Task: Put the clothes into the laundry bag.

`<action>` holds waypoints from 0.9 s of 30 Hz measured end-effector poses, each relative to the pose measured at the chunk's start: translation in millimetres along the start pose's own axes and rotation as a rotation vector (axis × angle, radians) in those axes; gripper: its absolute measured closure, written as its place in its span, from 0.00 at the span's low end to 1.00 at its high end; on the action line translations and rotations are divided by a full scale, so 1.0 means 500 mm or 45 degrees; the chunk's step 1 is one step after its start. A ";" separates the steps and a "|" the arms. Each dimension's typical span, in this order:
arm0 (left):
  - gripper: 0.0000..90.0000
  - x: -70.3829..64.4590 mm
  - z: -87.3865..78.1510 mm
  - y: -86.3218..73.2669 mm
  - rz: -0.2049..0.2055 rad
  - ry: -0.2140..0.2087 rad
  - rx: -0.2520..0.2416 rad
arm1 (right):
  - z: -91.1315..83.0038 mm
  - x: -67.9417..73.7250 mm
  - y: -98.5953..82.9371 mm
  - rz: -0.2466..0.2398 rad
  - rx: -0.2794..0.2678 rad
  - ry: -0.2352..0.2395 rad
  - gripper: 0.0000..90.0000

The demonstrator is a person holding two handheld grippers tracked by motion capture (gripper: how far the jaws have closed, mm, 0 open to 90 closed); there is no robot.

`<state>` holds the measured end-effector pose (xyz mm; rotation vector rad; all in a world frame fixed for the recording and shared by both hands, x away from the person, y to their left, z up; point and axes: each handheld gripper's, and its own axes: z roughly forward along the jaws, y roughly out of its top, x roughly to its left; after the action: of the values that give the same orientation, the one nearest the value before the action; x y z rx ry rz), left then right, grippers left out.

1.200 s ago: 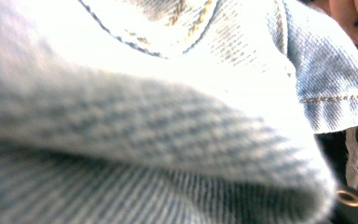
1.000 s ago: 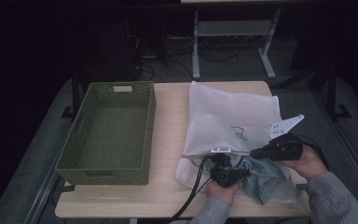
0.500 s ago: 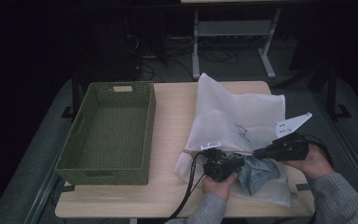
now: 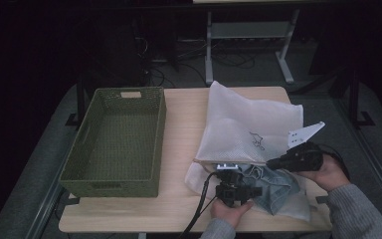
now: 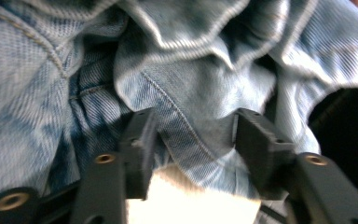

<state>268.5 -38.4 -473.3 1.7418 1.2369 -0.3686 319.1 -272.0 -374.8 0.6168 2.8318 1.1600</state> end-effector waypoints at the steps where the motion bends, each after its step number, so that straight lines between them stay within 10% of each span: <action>1: 0.64 0.001 0.007 0.002 -0.001 0.006 -0.009 | 0.002 0.000 0.000 -0.006 0.003 0.001 0.97; 7: 0.95 0.003 0.019 0.013 -0.073 -0.038 -0.082 | 0.008 0.000 -0.003 -0.012 0.011 0.010 0.97; 16: 0.97 -0.010 -0.003 0.035 -0.058 -0.080 -0.177 | -0.003 0.008 -0.002 -0.022 -0.036 0.044 0.98; 27: 0.97 0.006 0.001 0.030 -0.020 -0.099 -0.124 | -0.022 0.024 -0.005 -0.029 -0.115 -0.036 0.77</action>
<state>282.9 -37.9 -468.1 1.6210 1.1939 -0.3751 305.6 -276.7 -367.1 0.5893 2.7375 1.2570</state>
